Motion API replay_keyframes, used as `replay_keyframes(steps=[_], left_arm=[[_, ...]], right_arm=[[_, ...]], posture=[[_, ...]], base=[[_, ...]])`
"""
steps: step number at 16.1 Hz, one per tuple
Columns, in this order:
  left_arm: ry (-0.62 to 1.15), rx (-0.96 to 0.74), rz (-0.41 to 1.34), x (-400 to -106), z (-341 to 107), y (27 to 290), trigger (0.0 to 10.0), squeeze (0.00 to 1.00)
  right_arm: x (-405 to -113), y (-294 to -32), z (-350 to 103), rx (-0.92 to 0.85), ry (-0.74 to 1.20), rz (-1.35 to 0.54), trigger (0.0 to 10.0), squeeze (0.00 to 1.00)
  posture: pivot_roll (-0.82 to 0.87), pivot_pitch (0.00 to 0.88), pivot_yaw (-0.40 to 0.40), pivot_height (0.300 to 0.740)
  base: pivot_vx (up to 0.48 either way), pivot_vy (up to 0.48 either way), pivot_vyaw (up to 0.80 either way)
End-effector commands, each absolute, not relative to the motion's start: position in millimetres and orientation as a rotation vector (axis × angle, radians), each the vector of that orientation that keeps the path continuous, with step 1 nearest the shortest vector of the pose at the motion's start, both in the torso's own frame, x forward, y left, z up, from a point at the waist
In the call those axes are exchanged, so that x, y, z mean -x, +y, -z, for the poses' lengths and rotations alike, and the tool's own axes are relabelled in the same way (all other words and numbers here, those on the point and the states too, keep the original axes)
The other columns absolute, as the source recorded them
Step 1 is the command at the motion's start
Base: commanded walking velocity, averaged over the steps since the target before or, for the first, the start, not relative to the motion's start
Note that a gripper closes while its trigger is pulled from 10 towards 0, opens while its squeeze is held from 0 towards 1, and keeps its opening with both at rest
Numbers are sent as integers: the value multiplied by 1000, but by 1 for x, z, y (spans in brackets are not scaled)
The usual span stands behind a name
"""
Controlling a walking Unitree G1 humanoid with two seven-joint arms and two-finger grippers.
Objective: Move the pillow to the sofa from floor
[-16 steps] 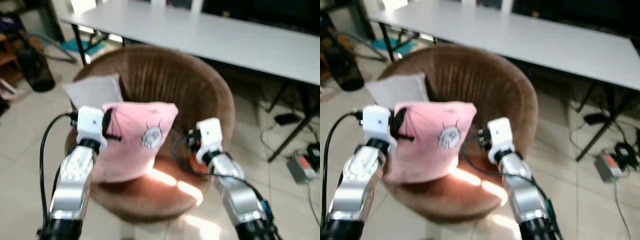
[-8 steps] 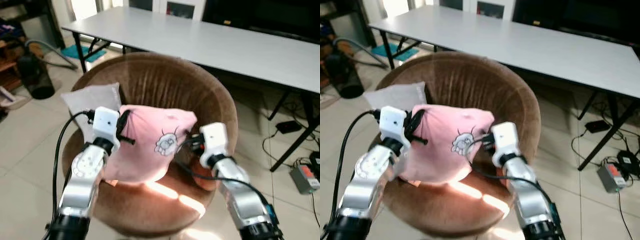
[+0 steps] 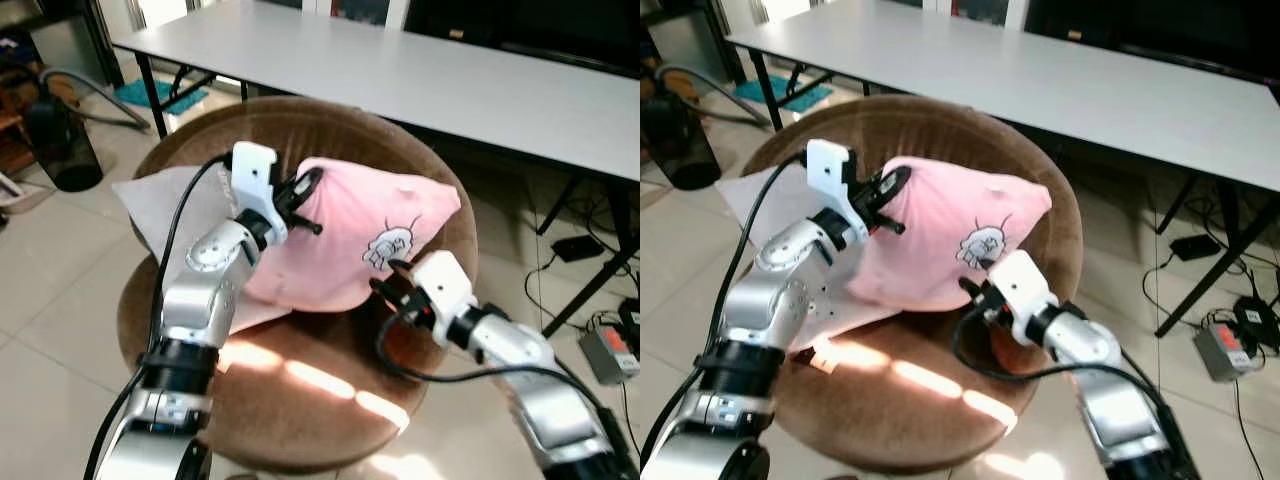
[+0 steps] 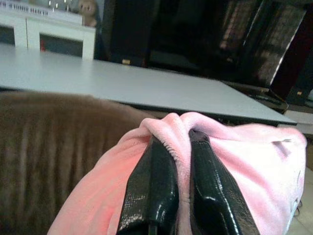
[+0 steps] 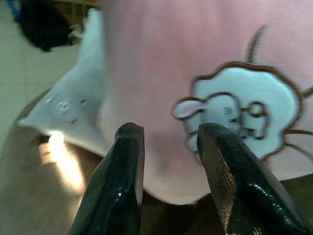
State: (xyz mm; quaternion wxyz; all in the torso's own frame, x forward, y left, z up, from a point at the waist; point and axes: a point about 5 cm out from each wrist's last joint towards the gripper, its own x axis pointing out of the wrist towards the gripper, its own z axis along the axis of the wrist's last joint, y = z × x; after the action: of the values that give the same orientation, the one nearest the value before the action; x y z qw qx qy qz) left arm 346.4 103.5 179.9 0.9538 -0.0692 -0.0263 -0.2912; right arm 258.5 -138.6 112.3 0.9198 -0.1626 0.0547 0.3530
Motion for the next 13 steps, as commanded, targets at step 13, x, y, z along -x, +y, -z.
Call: replay_keyframes(steps=[13], left_arm=[[231,-64,-72,-393,-151,210,10000,0]], right_arm=[[-247,-107,-110,293,145,-811,10000,0]], posture=[[27,68,-30,740]], base=[[0,0,0]])
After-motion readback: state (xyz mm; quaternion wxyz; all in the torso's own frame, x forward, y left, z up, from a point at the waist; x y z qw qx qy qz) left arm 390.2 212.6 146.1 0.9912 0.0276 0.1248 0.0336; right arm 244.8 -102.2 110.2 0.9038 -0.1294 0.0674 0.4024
